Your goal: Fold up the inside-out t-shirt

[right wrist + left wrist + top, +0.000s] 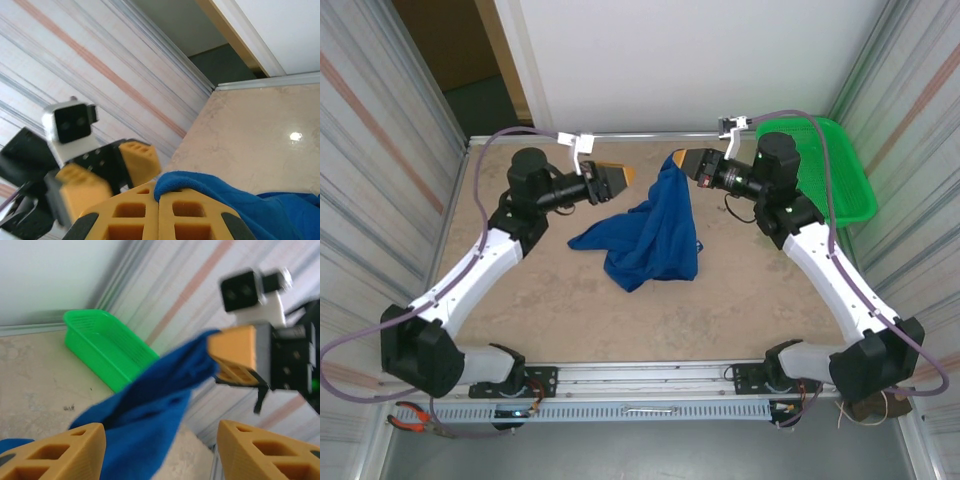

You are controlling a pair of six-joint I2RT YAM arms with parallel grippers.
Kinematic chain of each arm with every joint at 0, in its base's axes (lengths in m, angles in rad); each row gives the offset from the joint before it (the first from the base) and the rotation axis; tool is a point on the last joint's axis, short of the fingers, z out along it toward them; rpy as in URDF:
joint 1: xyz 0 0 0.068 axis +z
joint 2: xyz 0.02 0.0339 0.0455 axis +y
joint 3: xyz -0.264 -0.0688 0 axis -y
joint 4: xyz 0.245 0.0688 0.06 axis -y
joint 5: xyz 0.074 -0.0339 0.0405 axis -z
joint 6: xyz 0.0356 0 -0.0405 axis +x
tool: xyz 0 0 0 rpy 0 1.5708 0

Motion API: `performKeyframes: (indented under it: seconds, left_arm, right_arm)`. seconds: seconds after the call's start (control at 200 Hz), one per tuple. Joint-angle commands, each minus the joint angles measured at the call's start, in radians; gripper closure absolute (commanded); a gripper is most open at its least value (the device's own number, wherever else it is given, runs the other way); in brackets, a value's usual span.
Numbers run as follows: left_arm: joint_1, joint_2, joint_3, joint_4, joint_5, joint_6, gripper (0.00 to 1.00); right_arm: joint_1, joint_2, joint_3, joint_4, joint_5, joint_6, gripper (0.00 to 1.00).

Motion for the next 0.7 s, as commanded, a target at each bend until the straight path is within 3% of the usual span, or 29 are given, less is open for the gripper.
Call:
performKeyframes:
  seconds: [0.0, 0.261, 0.486, 0.696]
  left_arm:
    - [-0.066, 0.007, 0.024, -0.126, -0.110, 0.205, 0.38]
    - [-0.105, 0.088, 0.109, -0.133, -0.204, 0.319, 0.36]
    - [-0.095, 0.161, 0.227, -0.262, -0.304, 0.225, 0.35]
    - [-0.133, 0.234, 0.150, -0.199, -0.174, 0.136, 0.35]
  right_arm:
    - [-0.005, -0.004, 0.004, 0.056, -0.030, 0.027, 1.00]
    - [-0.005, -0.029, -0.012, 0.033, -0.030, 0.026, 1.00]
    - [-0.003, -0.090, -0.080, -0.010, -0.020, 0.004, 1.00]
    - [-0.003, -0.145, -0.222, 0.000, 0.009, 0.003, 1.00]
